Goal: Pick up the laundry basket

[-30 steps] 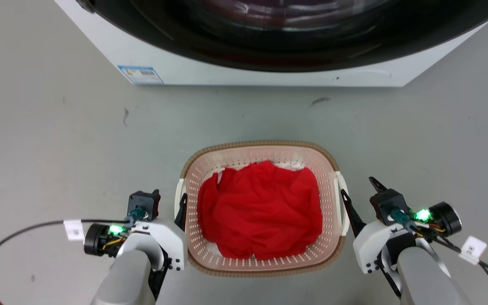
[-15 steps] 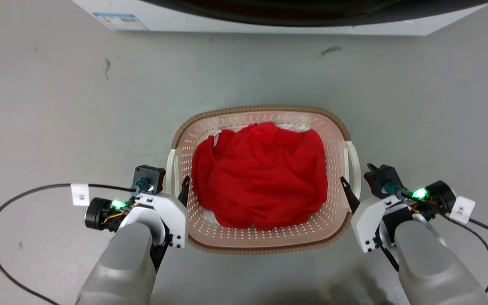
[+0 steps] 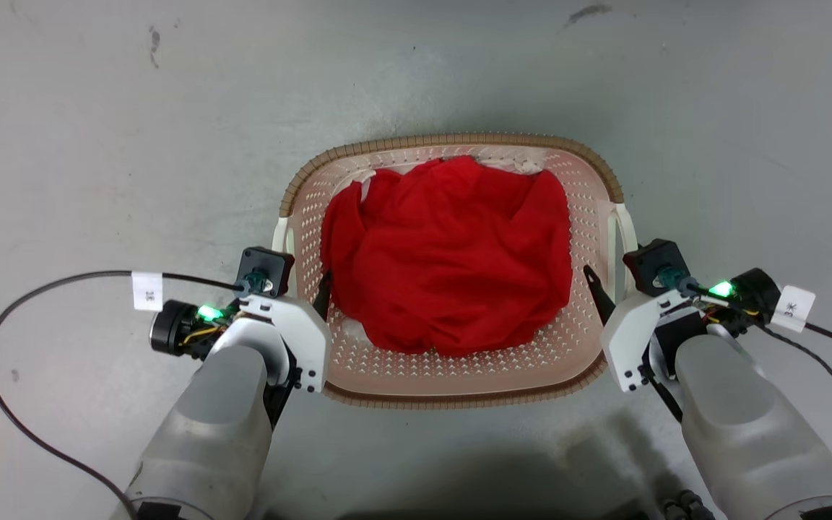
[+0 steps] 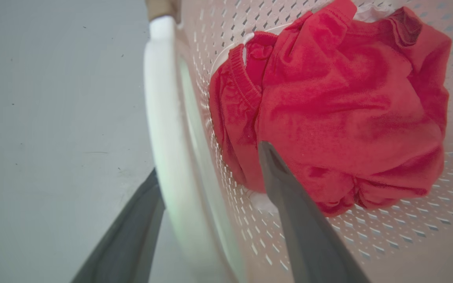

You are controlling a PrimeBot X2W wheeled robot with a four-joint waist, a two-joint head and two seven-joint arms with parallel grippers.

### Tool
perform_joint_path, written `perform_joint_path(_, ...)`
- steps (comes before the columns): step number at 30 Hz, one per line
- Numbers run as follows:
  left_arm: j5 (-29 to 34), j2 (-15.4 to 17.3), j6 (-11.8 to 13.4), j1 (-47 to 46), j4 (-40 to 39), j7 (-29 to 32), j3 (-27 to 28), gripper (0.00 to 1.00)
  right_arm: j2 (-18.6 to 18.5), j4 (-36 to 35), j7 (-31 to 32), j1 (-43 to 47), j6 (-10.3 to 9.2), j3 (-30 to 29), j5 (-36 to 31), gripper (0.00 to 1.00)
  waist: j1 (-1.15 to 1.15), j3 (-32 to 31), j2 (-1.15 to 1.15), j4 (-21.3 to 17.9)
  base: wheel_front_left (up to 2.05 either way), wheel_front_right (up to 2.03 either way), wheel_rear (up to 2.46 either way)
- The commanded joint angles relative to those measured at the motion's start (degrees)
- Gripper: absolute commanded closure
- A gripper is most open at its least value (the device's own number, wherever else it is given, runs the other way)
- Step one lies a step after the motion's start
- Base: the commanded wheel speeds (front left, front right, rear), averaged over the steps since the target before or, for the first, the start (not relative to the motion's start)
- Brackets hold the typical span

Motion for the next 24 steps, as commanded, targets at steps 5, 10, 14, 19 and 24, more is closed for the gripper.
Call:
perform_joint_path(5,-0.4,-0.1,-0.2,-1.7,0.8,0.2,-1.1,0.0,0.1,0.9,-0.1,-2.1,-0.05,-0.5,-0.3,0.0,-0.01,2.0,0.0,0.3,0.0,0.0,0.0)
perform_joint_path(10,-1.0,-0.3,-0.2,-2.4,1.3,0.6,-2.0,1.0,0.0,1.5,-0.1,-2.7,-0.07,-0.2,0.3,1.0,-0.01,2.5,0.0,0.3,0.0,0.0,0.0)
perform_joint_path(14,-1.1,-0.3,-0.2,-2.3,1.3,0.6,-2.8,1.0,-0.2,1.9,-0.1,-2.7,-0.05,0.5,1.0,1.0,-0.01,1.8,0.0,0.3,0.0,0.0,0.0)
perform_joint_path(19,-2.3,-0.4,-0.3,-0.7,1.6,1.1,-3.5,1.0,-0.1,3.1,-0.1,-0.9,-0.04,1.5,2.1,1.0,-0.01,-1.2,0.0,0.5,0.0,0.0,0.0)
perform_joint_path(24,-4.0,-0.4,-0.3,1.5,1.7,2.5,-4.6,1.0,-0.1,4.4,1.1,1.0,-0.04,2.7,2.8,1.0,-0.01,-5.7,0.0,0.7,0.0,0.0,0.0)
